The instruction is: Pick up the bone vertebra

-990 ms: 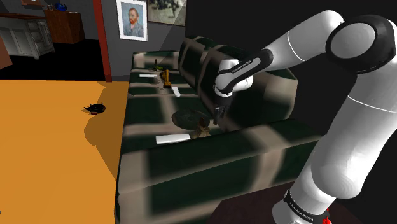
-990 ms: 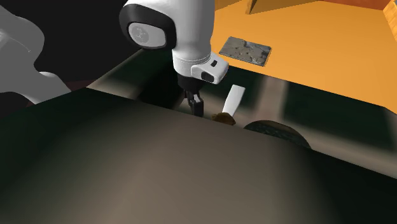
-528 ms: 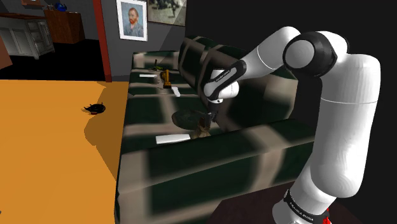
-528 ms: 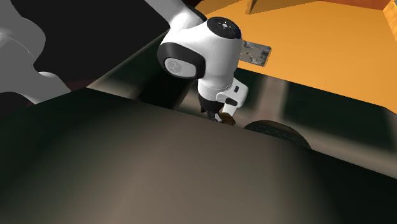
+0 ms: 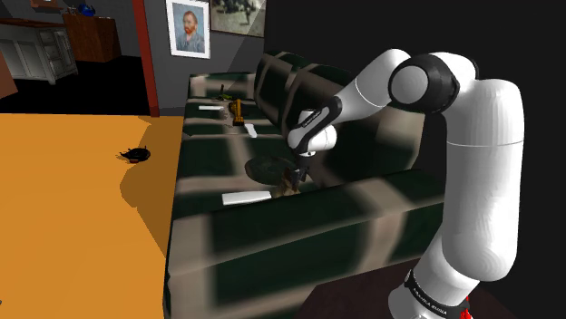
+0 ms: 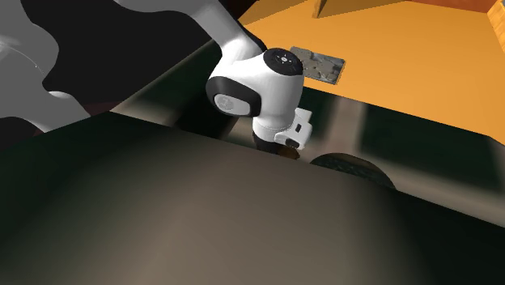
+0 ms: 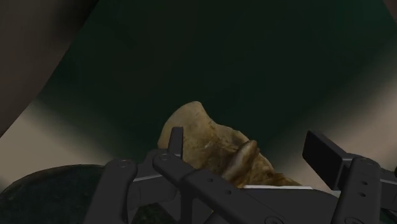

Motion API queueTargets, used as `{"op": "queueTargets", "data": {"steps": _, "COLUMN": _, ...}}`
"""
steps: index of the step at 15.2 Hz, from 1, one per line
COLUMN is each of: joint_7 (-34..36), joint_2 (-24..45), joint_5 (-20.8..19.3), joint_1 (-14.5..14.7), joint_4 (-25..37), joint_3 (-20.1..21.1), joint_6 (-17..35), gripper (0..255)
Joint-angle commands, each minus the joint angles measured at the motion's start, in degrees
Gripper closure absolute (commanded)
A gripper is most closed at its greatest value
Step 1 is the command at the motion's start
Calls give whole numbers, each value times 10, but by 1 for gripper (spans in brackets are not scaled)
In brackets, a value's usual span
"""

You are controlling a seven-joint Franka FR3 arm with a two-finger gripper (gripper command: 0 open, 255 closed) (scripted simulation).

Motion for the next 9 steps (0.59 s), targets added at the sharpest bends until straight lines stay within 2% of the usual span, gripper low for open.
{"op": "queueTargets", "data": {"steps": 1, "joint_7": 0, "joint_2": 5, "joint_5": 2, "joint_1": 0, "joint_4": 1, "joint_3": 1, "joint_6": 4, "gripper": 0}}
{"op": "queueTargets", "data": {"steps": 2, "joint_7": 0, "joint_2": 3, "joint_5": 1, "joint_1": 0, "joint_4": 0, "joint_3": 1, "joint_6": 3, "gripper": 255}}
{"op": "queueTargets", "data": {"steps": 9, "joint_7": 0, "joint_2": 3, "joint_5": 1, "joint_1": 0, "joint_4": 0, "joint_3": 1, "joint_6": 3, "gripper": 255}}
